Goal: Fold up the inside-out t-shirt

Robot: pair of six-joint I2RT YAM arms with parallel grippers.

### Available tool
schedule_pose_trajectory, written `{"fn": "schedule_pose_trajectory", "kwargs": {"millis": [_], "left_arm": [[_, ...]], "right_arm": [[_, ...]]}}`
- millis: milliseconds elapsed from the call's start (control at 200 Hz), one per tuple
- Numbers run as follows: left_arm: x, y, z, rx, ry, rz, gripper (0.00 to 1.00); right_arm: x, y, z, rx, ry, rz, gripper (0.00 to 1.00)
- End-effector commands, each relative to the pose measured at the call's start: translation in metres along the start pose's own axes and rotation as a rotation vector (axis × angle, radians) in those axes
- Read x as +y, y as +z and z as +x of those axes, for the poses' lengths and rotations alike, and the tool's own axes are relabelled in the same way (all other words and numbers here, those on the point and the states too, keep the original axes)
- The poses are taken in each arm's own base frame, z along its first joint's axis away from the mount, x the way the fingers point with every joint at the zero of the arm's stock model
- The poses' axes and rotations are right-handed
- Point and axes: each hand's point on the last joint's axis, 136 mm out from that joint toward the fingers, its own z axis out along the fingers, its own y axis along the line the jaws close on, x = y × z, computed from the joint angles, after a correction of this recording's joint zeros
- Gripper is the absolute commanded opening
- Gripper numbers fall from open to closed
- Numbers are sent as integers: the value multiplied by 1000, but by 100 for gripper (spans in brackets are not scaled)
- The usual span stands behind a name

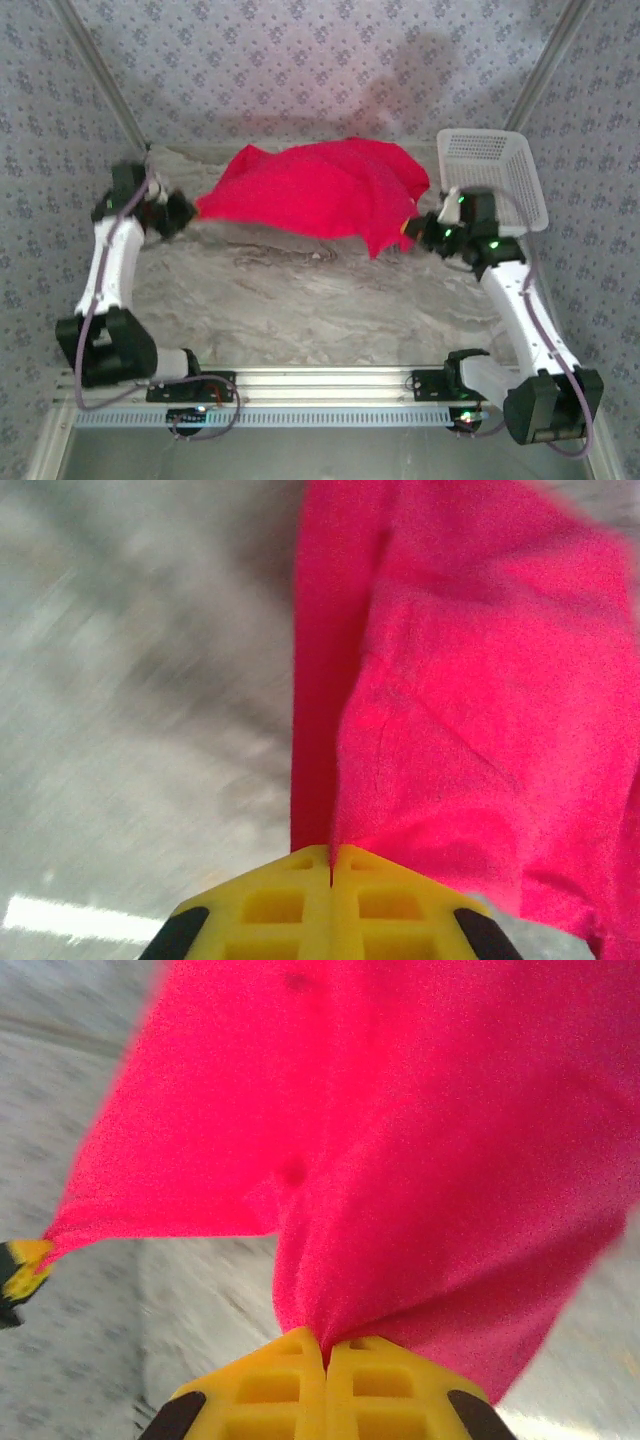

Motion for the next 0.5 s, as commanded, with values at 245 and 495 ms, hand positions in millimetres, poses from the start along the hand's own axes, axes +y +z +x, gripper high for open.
{"fn": "schedule_pose_trajectory", "kwargs": {"millis": [245, 495], "left_arm": [[98, 45, 49, -109, -230, -108, 0], [103, 17, 43, -167, -234, -159, 10]], "right_arm": [[-95, 28, 86, 61, 157, 149, 0], [-92, 10, 95, 80, 153, 192, 59]]}}
